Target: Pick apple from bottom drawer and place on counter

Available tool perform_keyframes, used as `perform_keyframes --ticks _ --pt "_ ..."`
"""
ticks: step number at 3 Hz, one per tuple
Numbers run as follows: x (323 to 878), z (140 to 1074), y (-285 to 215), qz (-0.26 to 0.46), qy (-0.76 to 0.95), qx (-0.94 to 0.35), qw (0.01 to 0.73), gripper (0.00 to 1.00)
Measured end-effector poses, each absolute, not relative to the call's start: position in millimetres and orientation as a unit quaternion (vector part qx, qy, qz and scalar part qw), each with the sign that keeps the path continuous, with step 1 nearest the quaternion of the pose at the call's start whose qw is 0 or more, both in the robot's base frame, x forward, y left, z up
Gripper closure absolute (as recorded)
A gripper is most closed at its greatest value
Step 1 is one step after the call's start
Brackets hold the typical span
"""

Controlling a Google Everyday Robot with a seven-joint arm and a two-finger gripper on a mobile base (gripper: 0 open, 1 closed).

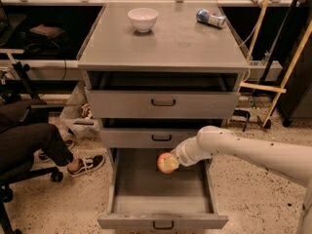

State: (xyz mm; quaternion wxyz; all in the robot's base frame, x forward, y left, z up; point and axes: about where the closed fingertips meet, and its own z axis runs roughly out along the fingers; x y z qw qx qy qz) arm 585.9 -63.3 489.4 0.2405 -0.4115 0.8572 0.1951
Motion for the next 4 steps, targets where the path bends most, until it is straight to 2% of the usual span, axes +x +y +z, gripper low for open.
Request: perform_keyframes --ticks 2,4 --pt "604 677 -77 0.186 0.863 -0.365 0.295 1.00" --pt "610 918 -100 0.157 0.846 -0.267 0.433 1.00"
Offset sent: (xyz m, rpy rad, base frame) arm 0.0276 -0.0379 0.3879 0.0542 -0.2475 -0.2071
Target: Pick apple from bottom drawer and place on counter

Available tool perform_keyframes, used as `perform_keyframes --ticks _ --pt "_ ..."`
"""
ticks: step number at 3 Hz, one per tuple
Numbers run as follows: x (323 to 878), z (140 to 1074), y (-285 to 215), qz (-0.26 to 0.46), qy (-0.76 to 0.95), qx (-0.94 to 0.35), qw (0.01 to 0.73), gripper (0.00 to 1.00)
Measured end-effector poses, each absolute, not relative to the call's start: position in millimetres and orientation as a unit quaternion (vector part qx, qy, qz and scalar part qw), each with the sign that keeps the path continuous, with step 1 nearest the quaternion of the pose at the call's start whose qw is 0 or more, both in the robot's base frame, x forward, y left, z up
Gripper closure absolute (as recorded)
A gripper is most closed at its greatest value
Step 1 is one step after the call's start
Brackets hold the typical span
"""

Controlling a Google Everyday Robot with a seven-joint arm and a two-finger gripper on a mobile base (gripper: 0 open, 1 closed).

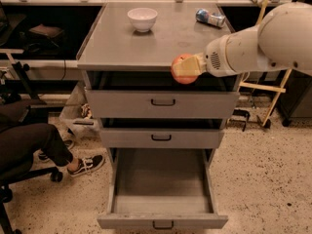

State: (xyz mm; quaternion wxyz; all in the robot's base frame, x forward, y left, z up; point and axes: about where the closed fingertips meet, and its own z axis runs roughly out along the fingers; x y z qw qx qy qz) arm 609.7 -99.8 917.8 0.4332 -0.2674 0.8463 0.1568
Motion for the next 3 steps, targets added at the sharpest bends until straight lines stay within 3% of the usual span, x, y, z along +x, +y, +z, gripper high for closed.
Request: perform_keyframes --ticks 2,3 --pt "630 920 -101 0.170 0.844 -0.266 0.434 1.00" --pt "692 896 -97 0.200 0.854 -0.258 0.406 1.00"
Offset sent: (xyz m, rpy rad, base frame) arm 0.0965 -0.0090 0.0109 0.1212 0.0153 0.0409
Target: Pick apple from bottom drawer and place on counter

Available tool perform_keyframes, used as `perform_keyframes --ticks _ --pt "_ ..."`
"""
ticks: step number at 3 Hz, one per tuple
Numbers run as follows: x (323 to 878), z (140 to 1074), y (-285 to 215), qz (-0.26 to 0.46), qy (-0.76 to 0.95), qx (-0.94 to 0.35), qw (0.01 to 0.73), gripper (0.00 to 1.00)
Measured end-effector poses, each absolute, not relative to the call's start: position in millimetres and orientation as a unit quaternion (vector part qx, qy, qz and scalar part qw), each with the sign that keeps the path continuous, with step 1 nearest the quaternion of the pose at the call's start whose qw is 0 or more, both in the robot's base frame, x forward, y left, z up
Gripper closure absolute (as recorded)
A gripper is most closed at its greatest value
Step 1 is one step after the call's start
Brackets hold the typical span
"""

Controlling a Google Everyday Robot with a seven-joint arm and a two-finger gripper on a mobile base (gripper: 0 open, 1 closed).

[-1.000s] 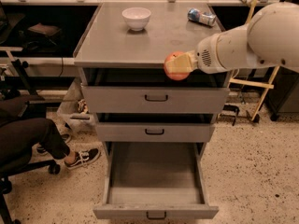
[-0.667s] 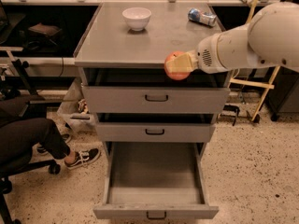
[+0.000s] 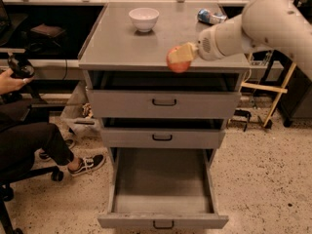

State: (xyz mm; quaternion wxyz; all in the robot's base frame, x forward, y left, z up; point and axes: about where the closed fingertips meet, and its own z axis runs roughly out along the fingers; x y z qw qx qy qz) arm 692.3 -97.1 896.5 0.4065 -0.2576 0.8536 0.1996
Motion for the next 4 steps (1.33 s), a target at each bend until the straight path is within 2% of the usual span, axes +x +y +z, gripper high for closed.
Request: perform_keyframes --ticks 1,2,3,4 --pt "741 864 -81 0.230 0.867 -0.243 0.369 1.00" --pt "741 865 -81 0.230 0.867 -0.243 0.369 1.00" --pt "762 895 -82 0.241 0.854 -0.232 0.397 1.00" --pt "794 977 -76 0.253 0.829 -0.206 0.455 1.00"
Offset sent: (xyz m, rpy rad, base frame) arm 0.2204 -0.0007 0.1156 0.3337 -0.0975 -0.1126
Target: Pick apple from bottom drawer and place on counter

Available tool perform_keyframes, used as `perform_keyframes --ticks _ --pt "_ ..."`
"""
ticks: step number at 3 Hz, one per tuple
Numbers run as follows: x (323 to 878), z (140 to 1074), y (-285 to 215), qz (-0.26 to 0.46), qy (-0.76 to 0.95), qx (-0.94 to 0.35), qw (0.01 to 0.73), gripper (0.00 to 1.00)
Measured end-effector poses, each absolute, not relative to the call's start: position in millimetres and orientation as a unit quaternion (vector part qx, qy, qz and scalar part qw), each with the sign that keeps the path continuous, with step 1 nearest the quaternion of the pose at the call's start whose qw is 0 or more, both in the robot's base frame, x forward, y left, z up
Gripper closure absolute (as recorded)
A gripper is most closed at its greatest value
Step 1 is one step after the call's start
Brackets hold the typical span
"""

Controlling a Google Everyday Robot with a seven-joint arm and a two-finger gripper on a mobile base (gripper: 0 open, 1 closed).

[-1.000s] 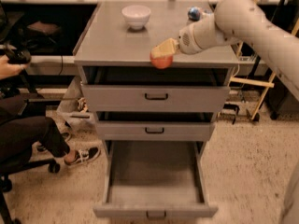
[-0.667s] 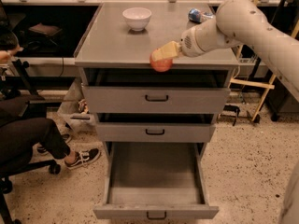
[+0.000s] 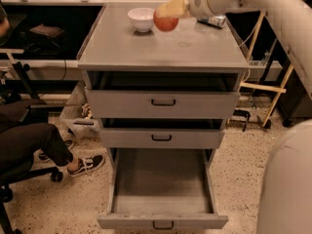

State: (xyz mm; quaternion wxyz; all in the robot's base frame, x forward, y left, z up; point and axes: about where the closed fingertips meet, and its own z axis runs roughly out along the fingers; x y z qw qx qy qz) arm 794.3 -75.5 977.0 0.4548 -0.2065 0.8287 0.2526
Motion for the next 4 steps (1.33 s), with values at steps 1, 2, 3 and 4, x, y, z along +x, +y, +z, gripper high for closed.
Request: perform_keyframes --ticks 1,2,3,4 --pt "810 1058 -74 0.236 0.812 -0.186 0.501 1.00" --pt "830 1068 -88 0.221 0.820 -0.170 0.499 1.00" --pt "848 1022 -112 0.216 0.842 -0.156 0.470 1.00" --pt "861 960 -137 0.224 0.863 -0.133 0.433 1.00"
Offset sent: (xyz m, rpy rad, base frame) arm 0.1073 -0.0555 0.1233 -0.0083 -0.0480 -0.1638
